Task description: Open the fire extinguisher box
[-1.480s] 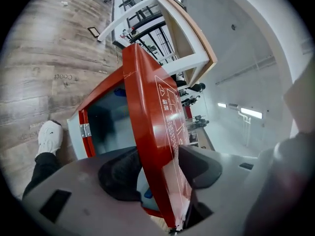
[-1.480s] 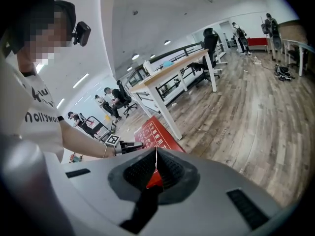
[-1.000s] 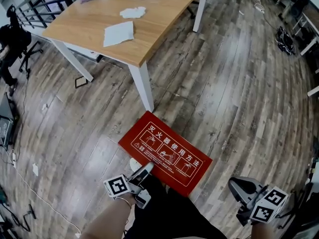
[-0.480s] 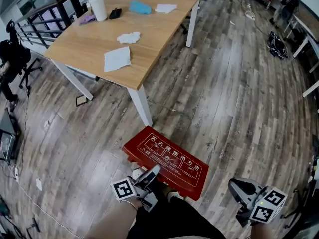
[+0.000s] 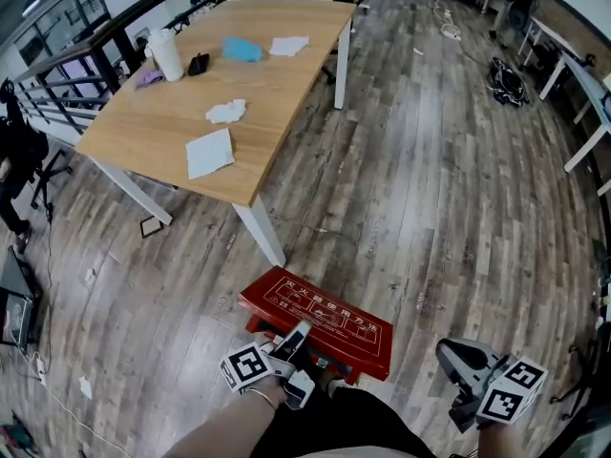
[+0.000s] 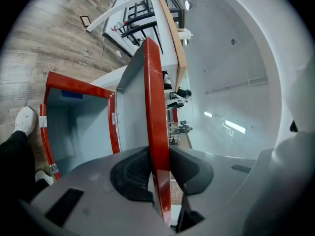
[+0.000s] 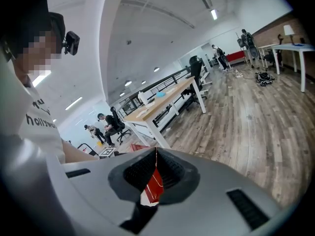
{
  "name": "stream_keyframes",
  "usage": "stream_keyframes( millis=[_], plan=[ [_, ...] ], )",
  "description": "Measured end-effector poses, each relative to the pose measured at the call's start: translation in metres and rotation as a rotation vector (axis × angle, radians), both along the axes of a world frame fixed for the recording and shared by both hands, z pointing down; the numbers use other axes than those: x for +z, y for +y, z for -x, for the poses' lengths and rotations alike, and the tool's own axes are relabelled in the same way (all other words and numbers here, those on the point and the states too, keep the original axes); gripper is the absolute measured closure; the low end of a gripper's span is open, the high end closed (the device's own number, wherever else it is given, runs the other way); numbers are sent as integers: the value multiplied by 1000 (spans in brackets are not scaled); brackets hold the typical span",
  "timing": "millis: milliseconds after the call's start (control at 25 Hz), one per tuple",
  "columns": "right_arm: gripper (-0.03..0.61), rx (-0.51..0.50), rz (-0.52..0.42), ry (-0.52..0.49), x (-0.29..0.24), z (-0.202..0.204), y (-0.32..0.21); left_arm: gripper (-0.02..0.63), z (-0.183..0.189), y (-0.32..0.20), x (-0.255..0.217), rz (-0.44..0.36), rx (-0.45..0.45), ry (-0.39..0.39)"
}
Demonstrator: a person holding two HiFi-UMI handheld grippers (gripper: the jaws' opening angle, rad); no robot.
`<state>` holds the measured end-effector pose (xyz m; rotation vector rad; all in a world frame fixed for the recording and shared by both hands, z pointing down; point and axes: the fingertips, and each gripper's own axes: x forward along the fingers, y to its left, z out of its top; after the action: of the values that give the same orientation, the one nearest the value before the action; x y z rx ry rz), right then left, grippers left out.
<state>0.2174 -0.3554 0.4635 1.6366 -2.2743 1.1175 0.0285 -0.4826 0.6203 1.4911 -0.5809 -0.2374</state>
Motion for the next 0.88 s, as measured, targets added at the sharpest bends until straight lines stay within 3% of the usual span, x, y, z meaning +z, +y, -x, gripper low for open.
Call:
stream_keyframes(
  millis=[200, 560, 880],
  plan=[
    [568, 58, -42, -2, -21, -4, -16, 537, -7, -9, -4, 127, -65, -87],
    [568, 146, -73, 13, -34, 3, -47, 528, -39, -40, -13, 234, -17, -214],
    [568, 222, -44, 20, -27, 9, -57, 508, -64, -62, -12, 268, 70, -311]
  ],
)
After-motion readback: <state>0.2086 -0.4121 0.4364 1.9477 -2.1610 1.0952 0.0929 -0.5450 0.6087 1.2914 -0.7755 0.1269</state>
